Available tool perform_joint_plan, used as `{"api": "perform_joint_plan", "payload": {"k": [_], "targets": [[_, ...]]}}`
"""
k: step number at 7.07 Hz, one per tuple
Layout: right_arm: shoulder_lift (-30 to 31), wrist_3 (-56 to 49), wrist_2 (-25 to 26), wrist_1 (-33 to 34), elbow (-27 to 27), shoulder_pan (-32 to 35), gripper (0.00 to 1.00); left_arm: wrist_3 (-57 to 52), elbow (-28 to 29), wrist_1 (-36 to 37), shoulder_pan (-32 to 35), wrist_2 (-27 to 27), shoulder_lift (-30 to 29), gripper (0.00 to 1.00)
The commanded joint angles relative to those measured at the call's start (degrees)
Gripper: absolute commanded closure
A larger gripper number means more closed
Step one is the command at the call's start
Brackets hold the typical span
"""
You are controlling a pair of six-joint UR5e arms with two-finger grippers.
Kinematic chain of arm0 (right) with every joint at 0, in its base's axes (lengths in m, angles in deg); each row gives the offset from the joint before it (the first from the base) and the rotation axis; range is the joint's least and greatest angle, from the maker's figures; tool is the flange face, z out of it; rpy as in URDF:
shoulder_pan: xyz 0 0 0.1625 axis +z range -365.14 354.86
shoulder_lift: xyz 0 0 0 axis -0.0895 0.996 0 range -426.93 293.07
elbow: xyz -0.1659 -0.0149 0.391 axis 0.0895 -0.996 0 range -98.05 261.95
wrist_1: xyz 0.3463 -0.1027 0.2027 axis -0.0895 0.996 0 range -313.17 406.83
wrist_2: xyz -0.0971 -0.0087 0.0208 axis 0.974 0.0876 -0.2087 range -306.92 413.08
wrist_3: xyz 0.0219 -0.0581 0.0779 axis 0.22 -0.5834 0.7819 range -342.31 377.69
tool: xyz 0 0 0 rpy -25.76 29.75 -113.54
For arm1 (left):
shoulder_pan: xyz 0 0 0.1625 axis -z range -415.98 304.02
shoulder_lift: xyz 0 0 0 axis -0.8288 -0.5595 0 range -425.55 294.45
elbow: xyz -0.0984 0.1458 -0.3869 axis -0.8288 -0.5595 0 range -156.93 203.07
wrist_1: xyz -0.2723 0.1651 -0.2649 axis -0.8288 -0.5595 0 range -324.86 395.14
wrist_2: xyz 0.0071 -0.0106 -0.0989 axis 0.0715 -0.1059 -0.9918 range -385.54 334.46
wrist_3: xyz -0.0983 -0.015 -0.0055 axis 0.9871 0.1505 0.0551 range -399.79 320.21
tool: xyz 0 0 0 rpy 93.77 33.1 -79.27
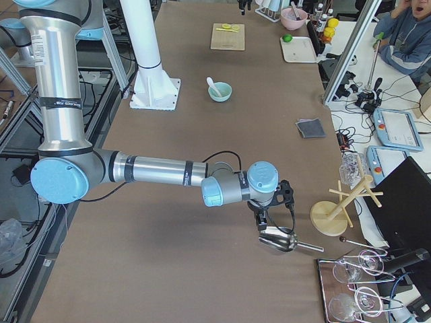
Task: Place spoon in bowl
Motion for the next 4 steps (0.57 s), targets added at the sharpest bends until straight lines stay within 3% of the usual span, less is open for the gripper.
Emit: {"api": "perform_joint_plan", "payload": {"k": [1, 2, 3, 4], "targets": [[0.7, -3.3, 0.0, 0.0, -1.4, 1.7, 0.0, -6.5, 0.2, 0.1, 7.4, 0.4, 4.4, 0.02], [0.6, -3.5, -0.1, 0.1, -1.4, 2.2, 0.0, -8.0, 1.0, 2.1, 7.7, 1.6, 4.5, 0.02], [0.4, -3.5, -0.1, 0.1, -1.3, 2.2, 0.0, -10.7, 0.0, 10.2, 7.6, 2.0, 4.3, 0.02], [0.4, -3.5, -0.1, 0.1, -1.3, 2.3, 0.0, -13.1, -3.0, 16.7, 8.4, 6.8, 4.5, 0.02]]}}
